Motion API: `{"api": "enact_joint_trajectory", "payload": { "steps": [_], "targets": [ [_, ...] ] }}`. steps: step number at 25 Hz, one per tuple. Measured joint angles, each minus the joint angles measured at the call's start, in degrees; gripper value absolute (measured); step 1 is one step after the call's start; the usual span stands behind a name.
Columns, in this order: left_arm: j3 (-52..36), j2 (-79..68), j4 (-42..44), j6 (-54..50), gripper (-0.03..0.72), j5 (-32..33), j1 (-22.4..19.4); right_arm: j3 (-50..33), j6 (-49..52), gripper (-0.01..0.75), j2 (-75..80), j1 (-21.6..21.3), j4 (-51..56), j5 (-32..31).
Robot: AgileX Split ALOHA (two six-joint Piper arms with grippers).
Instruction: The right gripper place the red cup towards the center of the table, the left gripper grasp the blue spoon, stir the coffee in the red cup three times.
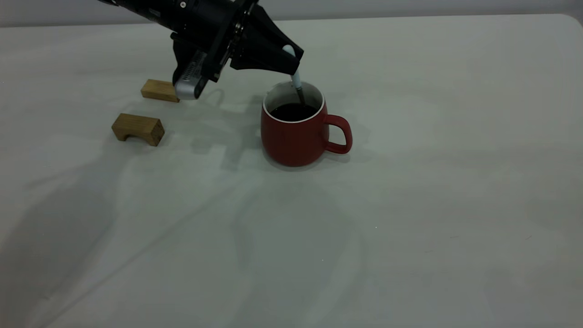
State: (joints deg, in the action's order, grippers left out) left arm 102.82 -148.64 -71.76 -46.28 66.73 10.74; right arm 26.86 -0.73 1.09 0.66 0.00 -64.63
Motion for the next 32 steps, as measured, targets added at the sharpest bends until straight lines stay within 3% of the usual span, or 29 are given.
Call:
{"api": "enact_joint_trajectory", "payload": {
  "steps": [5, 12, 16, 19, 25, 29, 32],
  "targets": [
    [0.0, 0.0, -0.1, -0.1, 0.194, 0.0, 0.7, 0.0, 0.0, 0.238, 0.0, 0.0, 0.0, 0.0],
    [0.0, 0.0, -0.1, -0.2, 0.453, 0.0, 0.7, 0.0, 0.0, 0.238, 0.0, 0.0, 0.0, 0.0],
    [2.3, -0.1, 1.8, 1.5, 0.524, 0.0, 0.7, 0.0, 0.0, 0.238, 0.0, 0.0, 0.0, 0.0],
    [8.3, -0.1, 9.9, 2.1, 0.531, 0.2, 0.7, 0.0, 0.0, 0.238, 0.0, 0.0, 0.0, 0.0],
    [20.1, 4.7, 39.1, 2.2, 0.531, 0.2, 2.3, 0.0, 0.0, 0.238, 0.0, 0.0, 0.0, 0.0],
    [22.5, 11.8, 49.3, 4.0, 0.531, 0.2, 4.0, 0.0, 0.0, 0.238, 0.0, 0.0, 0.0, 0.0],
    [22.6, 17.4, 56.2, 12.9, 0.531, 0.2, 4.2, 0.0, 0.0, 0.238, 0.0, 0.0, 0.0, 0.0]
  ]
}}
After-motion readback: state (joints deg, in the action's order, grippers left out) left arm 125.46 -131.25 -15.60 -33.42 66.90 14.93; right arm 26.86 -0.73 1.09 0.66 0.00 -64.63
